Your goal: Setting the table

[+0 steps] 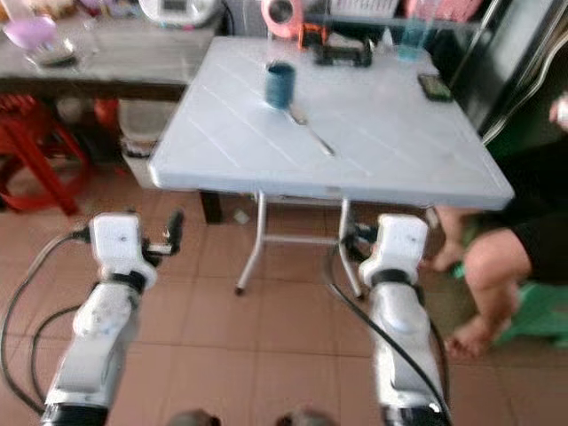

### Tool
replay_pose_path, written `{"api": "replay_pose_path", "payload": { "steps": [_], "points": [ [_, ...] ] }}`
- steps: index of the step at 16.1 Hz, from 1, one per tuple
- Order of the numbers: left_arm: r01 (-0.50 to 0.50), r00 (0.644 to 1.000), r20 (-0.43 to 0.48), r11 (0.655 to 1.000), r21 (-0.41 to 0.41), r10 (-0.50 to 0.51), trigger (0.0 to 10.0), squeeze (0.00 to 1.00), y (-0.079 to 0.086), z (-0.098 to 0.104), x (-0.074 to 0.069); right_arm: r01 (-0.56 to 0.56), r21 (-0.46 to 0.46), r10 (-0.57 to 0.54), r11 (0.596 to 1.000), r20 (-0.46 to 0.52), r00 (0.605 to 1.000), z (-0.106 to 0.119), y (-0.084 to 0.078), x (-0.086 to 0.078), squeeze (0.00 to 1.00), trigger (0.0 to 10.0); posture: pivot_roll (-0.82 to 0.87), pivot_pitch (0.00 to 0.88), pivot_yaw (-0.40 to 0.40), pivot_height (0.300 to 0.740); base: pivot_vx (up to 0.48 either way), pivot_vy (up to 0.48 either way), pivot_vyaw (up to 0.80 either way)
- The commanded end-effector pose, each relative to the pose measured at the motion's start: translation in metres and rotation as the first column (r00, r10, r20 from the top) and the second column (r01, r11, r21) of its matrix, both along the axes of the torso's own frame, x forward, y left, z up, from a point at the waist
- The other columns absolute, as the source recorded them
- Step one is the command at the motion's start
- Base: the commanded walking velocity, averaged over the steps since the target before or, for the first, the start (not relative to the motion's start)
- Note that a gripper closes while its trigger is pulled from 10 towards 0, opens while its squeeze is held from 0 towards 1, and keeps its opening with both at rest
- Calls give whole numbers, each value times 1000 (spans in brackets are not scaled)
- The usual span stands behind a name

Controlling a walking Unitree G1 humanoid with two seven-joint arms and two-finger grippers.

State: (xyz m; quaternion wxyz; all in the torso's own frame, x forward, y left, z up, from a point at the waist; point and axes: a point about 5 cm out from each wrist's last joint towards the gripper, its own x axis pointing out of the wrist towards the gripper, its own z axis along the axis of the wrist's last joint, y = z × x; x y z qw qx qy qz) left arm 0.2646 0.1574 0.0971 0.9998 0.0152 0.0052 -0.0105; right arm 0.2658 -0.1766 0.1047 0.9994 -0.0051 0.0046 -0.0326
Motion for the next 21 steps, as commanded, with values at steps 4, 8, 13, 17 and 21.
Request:
{"api": "replay_pose_path", "payload": {
  "steps": [4,8,13,17,21],
  "points": [
    [37,999,20,999,-14,-37,10000,0,-2,4,2,6,-95,-5,995,12,1000,3,-2,4,0,10000,-9,0,26,740,437,0,0],
    [46,999,23,999,-18,-45,10000,0,-4,5,3,-6,-43,5,999,-36,999,-3,2,3,0,10000,-12,0,29,740,400,0,0],
    [50,998,26,999,-20,-50,10000,0,-4,6,4,-4,14,4,1000,-21,1000,-3,0,2,0,10000,-9,0,28,740,413,0,0],
    [51,998,23,998,-24,-51,10000,0,-5,6,5,1,0,-1,1000,-12,1000,-1,-2,4,839,10000,-10,0,28,740,419,0,0],
    [54,998,25,998,-21,-53,10000,0,-6,7,6,-29,1,29,1000,-19,999,-2,4,4,0,10000,-11,0,27,740,395,0,0]
  ]
}}
